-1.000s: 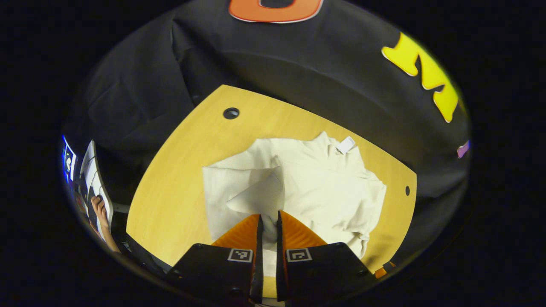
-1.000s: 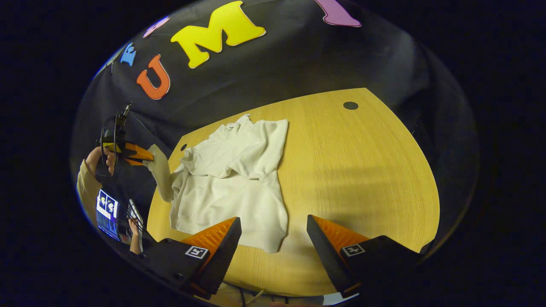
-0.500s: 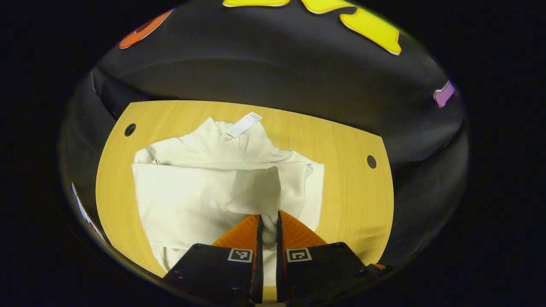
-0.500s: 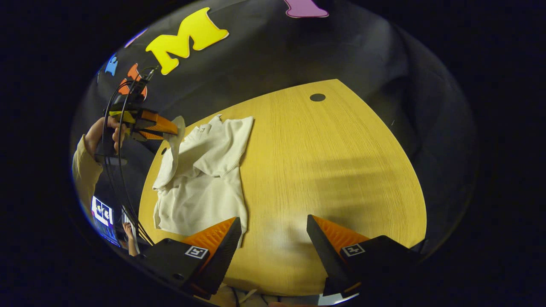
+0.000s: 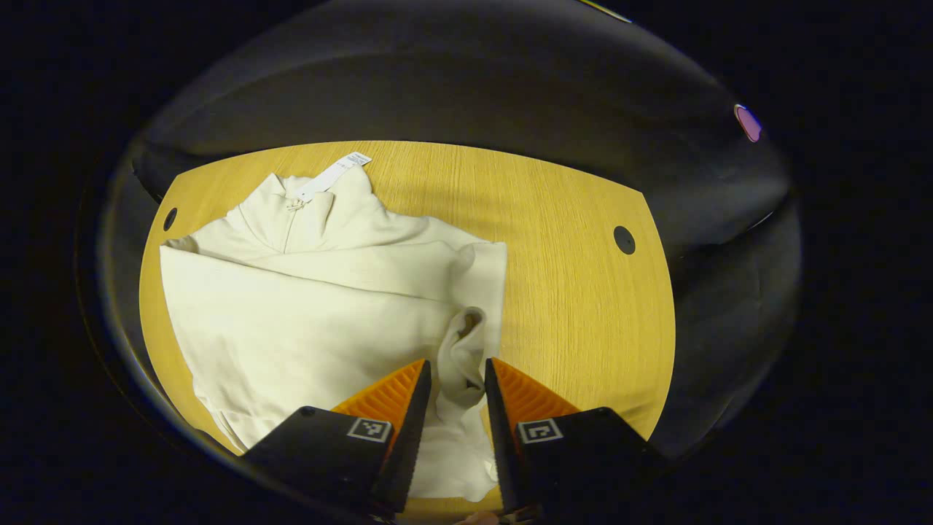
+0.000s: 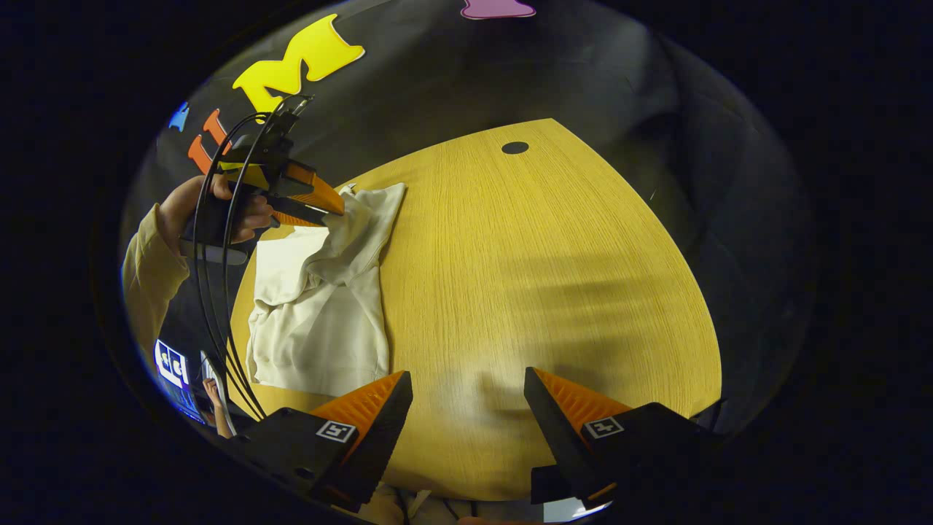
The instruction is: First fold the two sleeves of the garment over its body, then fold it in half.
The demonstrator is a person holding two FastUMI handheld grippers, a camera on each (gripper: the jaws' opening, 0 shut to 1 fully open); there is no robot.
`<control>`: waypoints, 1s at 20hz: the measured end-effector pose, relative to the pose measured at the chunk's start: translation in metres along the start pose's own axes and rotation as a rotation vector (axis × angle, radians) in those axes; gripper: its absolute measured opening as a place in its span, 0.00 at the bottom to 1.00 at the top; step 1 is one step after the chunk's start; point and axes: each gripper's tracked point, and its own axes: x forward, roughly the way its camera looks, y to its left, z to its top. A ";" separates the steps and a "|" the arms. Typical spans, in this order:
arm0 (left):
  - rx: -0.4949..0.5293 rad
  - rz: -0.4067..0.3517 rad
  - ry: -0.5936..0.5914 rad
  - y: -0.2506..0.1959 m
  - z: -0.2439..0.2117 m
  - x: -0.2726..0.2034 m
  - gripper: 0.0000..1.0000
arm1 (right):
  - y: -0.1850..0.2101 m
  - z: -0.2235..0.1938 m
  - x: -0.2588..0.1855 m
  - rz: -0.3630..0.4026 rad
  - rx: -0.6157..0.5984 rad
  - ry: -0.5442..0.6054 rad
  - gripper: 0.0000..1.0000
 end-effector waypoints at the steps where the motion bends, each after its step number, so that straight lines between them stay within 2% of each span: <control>1: 0.005 0.005 -0.003 -0.002 0.000 -0.002 0.62 | 0.001 -0.001 0.001 -0.001 0.004 0.001 0.97; 2: 0.004 0.008 -0.004 -0.001 -0.001 -0.006 0.67 | 0.001 0.000 0.002 -0.004 0.006 0.000 0.94; 3: -0.005 -0.001 -0.013 -0.004 -0.002 -0.011 0.76 | 0.001 0.000 0.002 -0.005 0.008 -0.002 0.97; 6: -0.018 -0.022 -0.015 0.006 -0.012 -0.023 0.85 | 0.015 -0.001 0.001 0.003 -0.003 -0.005 0.97; 7: -0.018 -0.018 -0.015 0.013 -0.016 -0.029 0.94 | 0.023 -0.003 0.002 0.010 -0.008 -0.006 0.97; 8: -0.023 -0.007 -0.028 0.021 -0.019 -0.035 0.86 | 0.032 -0.003 0.002 0.018 -0.014 -0.008 0.97; 9: -0.028 0.004 -0.042 0.032 -0.023 -0.042 0.86 | 0.039 -0.006 0.003 0.023 -0.020 -0.012 0.94; 10: -0.027 0.015 -0.049 0.043 -0.029 -0.049 0.87 | 0.047 -0.009 0.004 0.024 -0.028 -0.010 0.97; 13: -0.033 0.040 -0.071 0.080 -0.054 -0.071 0.89 | 0.072 -0.023 0.007 0.036 -0.048 0.000 0.97; 14: -0.042 0.040 -0.078 0.090 -0.063 -0.078 0.89 | 0.079 -0.029 0.010 0.039 -0.057 0.005 0.94; 15: -0.045 0.055 -0.082 0.105 -0.073 -0.085 0.90 | 0.086 -0.034 0.012 0.039 -0.070 0.011 0.97; 16: -0.040 0.070 -0.087 0.122 -0.084 -0.090 0.90 | 0.092 -0.040 0.014 0.038 -0.083 0.018 0.94; 17: -0.040 0.083 -0.093 0.137 -0.096 -0.095 1.00 | 0.098 -0.046 0.016 0.045 -0.094 0.027 0.97; 18: -0.047 0.087 -0.093 0.151 -0.109 -0.100 0.93 | 0.106 -0.051 0.017 0.050 -0.104 0.037 0.97; 20: -0.070 0.099 -0.065 0.179 -0.139 -0.106 0.93 | 0.116 -0.061 0.022 0.049 -0.120 0.055 0.94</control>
